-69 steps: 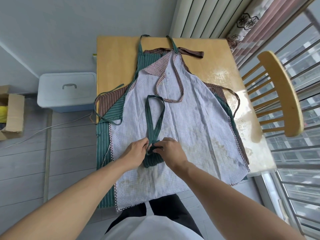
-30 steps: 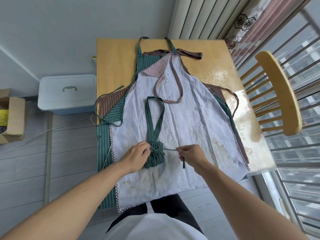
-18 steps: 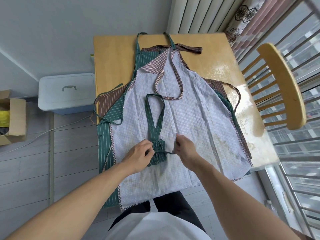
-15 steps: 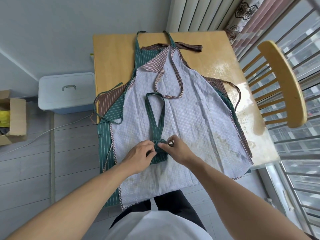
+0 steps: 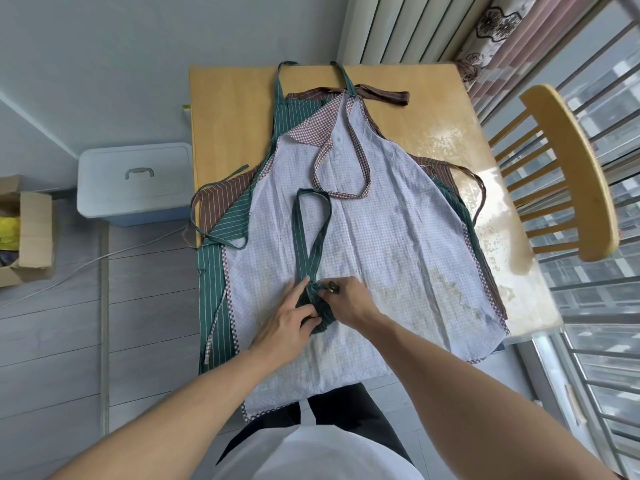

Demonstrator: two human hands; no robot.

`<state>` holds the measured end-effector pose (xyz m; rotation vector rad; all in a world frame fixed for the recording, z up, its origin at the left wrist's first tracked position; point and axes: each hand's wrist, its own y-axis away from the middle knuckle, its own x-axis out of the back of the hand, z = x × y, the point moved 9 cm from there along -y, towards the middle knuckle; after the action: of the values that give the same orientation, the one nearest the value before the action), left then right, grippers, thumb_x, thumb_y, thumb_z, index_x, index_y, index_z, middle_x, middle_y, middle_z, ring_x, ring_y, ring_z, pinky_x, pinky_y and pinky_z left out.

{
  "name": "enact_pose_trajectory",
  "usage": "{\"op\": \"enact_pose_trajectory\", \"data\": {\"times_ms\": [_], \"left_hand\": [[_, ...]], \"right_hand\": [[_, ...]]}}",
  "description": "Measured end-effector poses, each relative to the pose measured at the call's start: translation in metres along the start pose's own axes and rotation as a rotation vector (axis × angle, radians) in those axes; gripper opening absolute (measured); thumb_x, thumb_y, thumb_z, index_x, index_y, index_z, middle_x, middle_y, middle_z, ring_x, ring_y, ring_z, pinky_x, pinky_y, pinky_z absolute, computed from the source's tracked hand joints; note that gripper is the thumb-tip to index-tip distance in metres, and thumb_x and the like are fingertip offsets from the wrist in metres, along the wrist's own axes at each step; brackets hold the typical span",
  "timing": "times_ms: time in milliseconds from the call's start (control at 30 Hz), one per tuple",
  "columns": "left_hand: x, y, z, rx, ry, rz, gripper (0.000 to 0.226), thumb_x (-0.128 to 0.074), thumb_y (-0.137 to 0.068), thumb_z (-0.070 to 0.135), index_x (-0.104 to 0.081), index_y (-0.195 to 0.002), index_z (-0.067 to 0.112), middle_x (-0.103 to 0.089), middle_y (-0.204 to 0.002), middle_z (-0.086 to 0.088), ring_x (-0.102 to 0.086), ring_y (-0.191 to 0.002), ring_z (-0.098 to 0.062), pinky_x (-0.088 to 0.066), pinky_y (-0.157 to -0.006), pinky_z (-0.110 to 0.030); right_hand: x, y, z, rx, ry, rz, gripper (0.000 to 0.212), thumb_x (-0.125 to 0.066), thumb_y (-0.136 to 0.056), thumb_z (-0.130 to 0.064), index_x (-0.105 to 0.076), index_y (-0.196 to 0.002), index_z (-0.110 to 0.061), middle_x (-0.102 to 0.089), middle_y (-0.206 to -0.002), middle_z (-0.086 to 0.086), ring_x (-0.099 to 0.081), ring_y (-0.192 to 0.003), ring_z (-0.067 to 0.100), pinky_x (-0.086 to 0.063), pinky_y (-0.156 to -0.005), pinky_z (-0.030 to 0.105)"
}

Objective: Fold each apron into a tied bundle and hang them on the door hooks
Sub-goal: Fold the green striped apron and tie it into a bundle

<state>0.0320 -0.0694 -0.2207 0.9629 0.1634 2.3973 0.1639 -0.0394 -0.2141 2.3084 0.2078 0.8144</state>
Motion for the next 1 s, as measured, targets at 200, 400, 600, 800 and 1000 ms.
{"op": "enact_pose_trajectory", "data": {"times_ms": [200,400,600,800,1000], "left_hand": [[0.002,0.001,0.012,-0.054,-0.058,0.132,0.017,-0.058,-0.101,0.026,-0.071,-0.101,0.014,-0.007,-0.17,0.001,0.007,-0.156,-0.012,-0.004,-0.11,-0.002],[-0.001,0.004,0.006,0.038,-0.008,0.138,0.019,-0.058,-0.101,0.025,-0.073,-0.107,0.014,-0.017,-0.168,0.003,0.006,-0.154,-0.008,-0.006,-0.11,-0.009],[-0.002,0.002,0.002,0.093,0.074,0.102,0.02,-0.058,-0.101,0.025,-0.072,-0.11,0.015,-0.013,-0.167,0.009,0.01,-0.151,-0.008,-0.011,-0.117,-0.024],[0.01,0.009,0.015,-0.012,-0.157,0.21,0.012,-0.066,-0.096,0.024,-0.074,-0.095,0.016,-0.036,-0.159,0.0,-0.018,-0.154,-0.022,-0.022,-0.121,-0.033],[0.016,0.003,0.016,0.038,0.109,0.065,0.023,-0.045,-0.104,0.021,-0.05,-0.081,0.023,-0.06,-0.126,0.009,-0.048,-0.118,-0.007,-0.041,-0.105,-0.034]], "right_hand": [[0.009,-0.016,0.011,-0.17,0.092,0.111,0.015,-0.062,-0.095,-0.035,-0.067,-0.086,-0.024,-0.07,-0.078,-0.005,-0.069,-0.075,0.017,-0.058,-0.068,0.033],[0.021,-0.002,-0.009,-0.036,0.379,0.195,0.026,-0.055,-0.098,-0.044,-0.067,-0.085,-0.026,-0.069,-0.076,-0.006,-0.067,-0.07,0.018,-0.051,-0.056,0.029],[0.017,0.004,-0.012,-0.072,0.392,0.116,0.033,-0.061,-0.085,-0.054,-0.065,-0.079,-0.022,-0.067,-0.069,-0.007,-0.064,-0.064,0.013,-0.041,-0.052,0.026],[0.008,-0.012,0.01,-0.166,0.094,0.079,0.021,-0.073,-0.089,-0.037,-0.068,-0.08,-0.019,-0.072,-0.078,-0.005,-0.07,-0.075,0.015,-0.059,-0.066,0.034],[0.019,-0.017,0.016,-0.059,0.046,-0.017,0.025,-0.075,-0.091,-0.036,-0.072,-0.096,-0.012,-0.061,-0.064,-0.003,-0.053,-0.051,0.007,-0.039,-0.045,0.015]]}}
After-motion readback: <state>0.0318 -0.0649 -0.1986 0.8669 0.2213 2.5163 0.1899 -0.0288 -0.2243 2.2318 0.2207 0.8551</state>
